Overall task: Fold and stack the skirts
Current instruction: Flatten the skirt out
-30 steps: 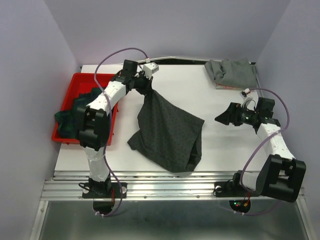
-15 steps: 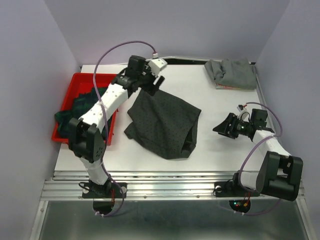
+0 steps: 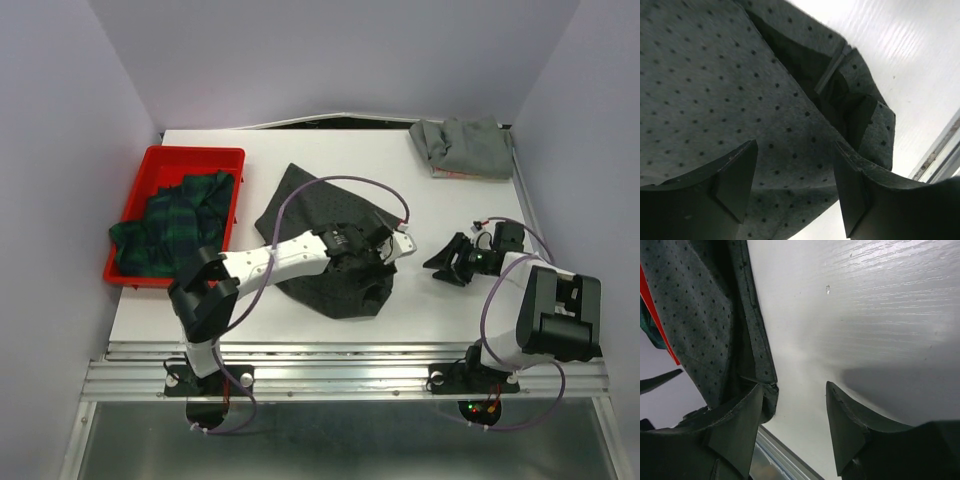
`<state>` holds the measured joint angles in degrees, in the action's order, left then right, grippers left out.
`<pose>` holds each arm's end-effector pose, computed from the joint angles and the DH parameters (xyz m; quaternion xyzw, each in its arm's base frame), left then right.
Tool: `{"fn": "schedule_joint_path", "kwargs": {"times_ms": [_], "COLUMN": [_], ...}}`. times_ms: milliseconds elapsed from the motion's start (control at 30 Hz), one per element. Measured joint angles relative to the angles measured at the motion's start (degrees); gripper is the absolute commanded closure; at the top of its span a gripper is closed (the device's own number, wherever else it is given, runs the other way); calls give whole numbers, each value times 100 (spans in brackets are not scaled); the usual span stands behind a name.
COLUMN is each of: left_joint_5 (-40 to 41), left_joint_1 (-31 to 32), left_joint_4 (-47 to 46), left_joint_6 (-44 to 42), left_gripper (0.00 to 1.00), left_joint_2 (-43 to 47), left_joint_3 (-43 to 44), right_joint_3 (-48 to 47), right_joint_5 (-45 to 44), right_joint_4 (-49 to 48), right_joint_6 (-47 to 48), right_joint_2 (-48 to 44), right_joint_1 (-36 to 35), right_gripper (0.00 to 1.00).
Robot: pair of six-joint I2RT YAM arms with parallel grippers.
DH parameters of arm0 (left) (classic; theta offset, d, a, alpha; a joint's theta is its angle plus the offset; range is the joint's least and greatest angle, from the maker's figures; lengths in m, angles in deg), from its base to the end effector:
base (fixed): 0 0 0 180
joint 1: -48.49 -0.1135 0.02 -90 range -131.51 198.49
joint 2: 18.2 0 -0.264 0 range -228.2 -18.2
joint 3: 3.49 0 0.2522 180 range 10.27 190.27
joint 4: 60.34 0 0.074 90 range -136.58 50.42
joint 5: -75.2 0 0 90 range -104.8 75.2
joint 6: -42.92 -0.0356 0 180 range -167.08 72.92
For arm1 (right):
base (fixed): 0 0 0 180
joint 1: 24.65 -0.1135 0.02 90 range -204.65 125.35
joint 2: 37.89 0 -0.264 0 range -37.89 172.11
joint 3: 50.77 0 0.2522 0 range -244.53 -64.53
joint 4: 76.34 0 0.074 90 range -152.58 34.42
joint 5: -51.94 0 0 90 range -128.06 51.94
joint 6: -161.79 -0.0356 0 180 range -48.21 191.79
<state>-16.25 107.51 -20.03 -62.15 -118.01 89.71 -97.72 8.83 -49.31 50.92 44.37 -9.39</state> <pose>0.2002 -0.3351 0.2646 0.5640 0.7396 -0.1483 0.3360 0.2344 -0.0370 0.1422 0.1858 0.8764 0.3966 0.2001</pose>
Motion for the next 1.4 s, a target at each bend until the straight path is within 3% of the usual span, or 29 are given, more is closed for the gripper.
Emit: {"fn": "schedule_joint_path", "kwargs": {"times_ms": [333,733,900,1000,1033,1167,1400], "left_joint_5": [774,990,1172,1316,1368,1547,1412], "left_joint_1": [442,426,426,411,404,293,-37], "left_joint_4": [221,348,343,337,334,334,435], "left_joint_6": [240,258,295,345,358,404,474], "left_gripper": [38,38,52,68,80,99,100], "left_joint_2": [-861,-1462,-1652,-1655,-1655,-1655,-1434], "left_joint_3": [581,960,1016,1040,1049,1147,1296], "right_joint_3": [-20,-20,-20,-20,-20,-20,-20], "right_joint_5": [-59,-138,-138,-138,-138,-133,-20], "right_joint_4": [-50,-48,-50,-50,-50,-57,-131], "right_joint_6": [-105,-122,-122,-122,-122,-120,-151], "right_joint_2": [83,83,83,83,83,109,151], "right_joint_1": [0,0,0,0,0,0,0], "right_gripper": [43,43,44,44,44,46,51]}}
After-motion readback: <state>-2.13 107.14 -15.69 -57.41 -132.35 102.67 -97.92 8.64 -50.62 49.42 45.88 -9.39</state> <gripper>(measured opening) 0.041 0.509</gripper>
